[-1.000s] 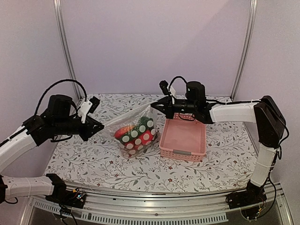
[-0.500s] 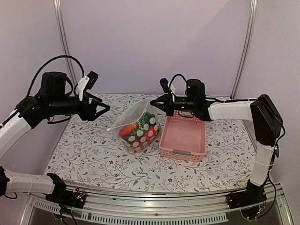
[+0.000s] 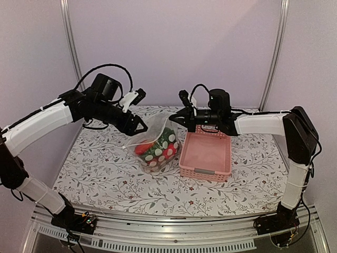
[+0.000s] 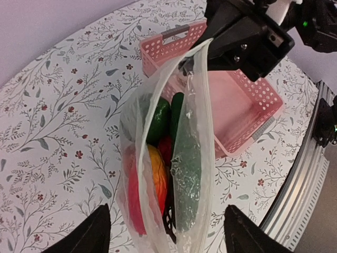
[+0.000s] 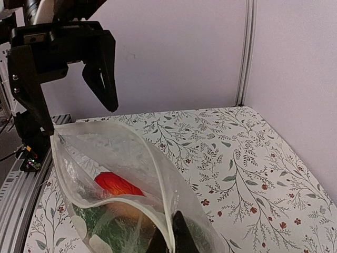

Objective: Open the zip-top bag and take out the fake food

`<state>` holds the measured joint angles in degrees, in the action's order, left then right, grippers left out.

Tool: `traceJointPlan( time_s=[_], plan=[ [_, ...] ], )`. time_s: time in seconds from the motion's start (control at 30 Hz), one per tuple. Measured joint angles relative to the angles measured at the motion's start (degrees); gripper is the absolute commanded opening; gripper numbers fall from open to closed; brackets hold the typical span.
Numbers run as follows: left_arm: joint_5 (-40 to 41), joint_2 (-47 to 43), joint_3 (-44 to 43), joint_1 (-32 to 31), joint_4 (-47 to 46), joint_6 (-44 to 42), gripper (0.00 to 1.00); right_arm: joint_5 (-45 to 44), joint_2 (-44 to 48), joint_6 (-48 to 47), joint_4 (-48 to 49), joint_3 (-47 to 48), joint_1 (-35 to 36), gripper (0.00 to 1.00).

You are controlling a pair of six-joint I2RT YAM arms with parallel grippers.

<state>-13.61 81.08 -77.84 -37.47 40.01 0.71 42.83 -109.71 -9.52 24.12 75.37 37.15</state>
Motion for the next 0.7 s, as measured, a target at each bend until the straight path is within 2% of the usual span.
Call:
traceJointPlan(
  time_s=[0.23, 0.4, 0.43, 0.47, 0.7],
  plan=[
    [3.91, 7.41, -4.59, 0.00, 1.57, 0.11, 0.49, 0.35, 1.49, -0.90, -0.81, -0.63, 0.15, 0.00],
    [3.93, 9.22, -4.83, 0.42, 1.70, 0.50, 0.14, 0.42, 1.66, -1.31, -0.94, -1.38, 0.31, 0.00],
    [3.82, 9.55, -4.85, 0.52, 1.75, 0.13, 0.04, 0.42, 1.66, -1.46, -0.96, -1.57, 0.31, 0.00],
    [3.65, 9.70, -4.85, 0.57, 1.75, 0.63, 0.00, 0.39, 1.66, -1.55, -0.98, -1.70, 0.31, 0.00],
    [2.08, 7.50, -2.97, 1.01, 0.15, 4.42, 0.00, -0.20, 1.46, -0.63, -0.98, -0.76, 0.46, 0.00]
  ],
)
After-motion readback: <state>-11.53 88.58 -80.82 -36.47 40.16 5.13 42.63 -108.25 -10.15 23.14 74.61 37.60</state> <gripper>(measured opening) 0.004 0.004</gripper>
